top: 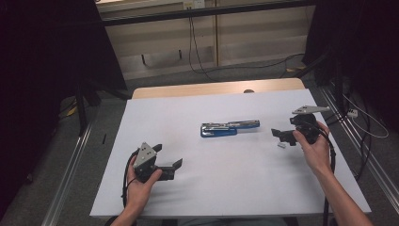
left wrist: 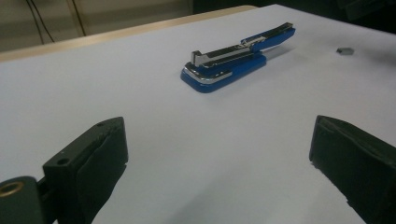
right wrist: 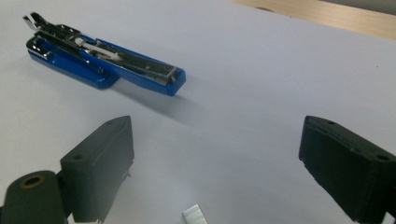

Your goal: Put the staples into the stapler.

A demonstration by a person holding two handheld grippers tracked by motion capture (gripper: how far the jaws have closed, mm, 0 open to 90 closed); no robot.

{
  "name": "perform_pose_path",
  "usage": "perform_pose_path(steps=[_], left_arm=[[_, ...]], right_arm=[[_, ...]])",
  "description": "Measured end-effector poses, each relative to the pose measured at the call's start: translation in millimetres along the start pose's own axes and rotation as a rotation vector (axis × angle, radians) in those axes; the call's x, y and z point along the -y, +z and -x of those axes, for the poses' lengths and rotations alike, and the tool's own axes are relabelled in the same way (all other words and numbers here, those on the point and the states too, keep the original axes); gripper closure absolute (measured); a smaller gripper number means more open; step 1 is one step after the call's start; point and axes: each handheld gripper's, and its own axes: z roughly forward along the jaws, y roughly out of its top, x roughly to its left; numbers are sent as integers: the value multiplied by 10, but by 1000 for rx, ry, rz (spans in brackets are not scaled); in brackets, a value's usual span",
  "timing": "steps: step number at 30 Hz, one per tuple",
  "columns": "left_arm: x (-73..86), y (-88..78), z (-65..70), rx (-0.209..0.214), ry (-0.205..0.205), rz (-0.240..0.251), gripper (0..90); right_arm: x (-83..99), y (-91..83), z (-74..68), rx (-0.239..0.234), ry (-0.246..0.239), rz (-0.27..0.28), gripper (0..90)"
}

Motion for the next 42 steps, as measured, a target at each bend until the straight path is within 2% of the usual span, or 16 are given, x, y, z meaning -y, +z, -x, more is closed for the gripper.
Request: perform_pose_path(steps=[2, 4, 10, 13, 17, 20, 22, 23, 25, 26, 28, 30, 38, 42], left_arm=[[8, 1, -3, -11, 10, -2, 48], [15, -8, 1, -28, 43, -13, 48], [53, -71, 26, -26, 32, -25, 48], [61, -113, 62, -28, 47, -27, 48], [88, -190, 100, -18, 43, -22, 48], [100, -226, 107, -21, 42, -15, 48], [97, -216, 93, -24, 39, -15, 48], [97, -206, 88, -21, 30, -13, 48], [93, -191, 76, -17, 25, -16, 48], [88, -187, 73, -20, 26, -13, 49], [80, -186, 68, -26, 25, -12, 48], [77, -188, 66, -23, 28, -9, 48], [78, -179, 77, -13, 27, -6, 48], [73, -172, 89, -9, 34, -8, 48]], right_arm=[[-20, 15, 10, -15, -8, -26, 117], [-38, 29, 24, -33, -16, -55, 127], [-21, 94, 88, -49, -22, -153, 135], [-20, 81, 106, -72, -46, -161, 105], [-64, 76, 110, -94, -66, -175, 132], [-79, 85, 133, -103, -60, -174, 145], [-62, 90, 149, -111, -60, -180, 184], [-63, 93, 156, -121, -58, -196, 180], [-66, 64, 156, -152, -45, -181, 231], [-65, 59, 146, -156, -51, -187, 252], [-49, 87, 115, -135, -94, -226, 263], [-22, 115, 105, -160, -100, -247, 304], [35, 63, 178, -172, -113, -283, 436], [66, 89, 188, -177, -133, -330, 426]])
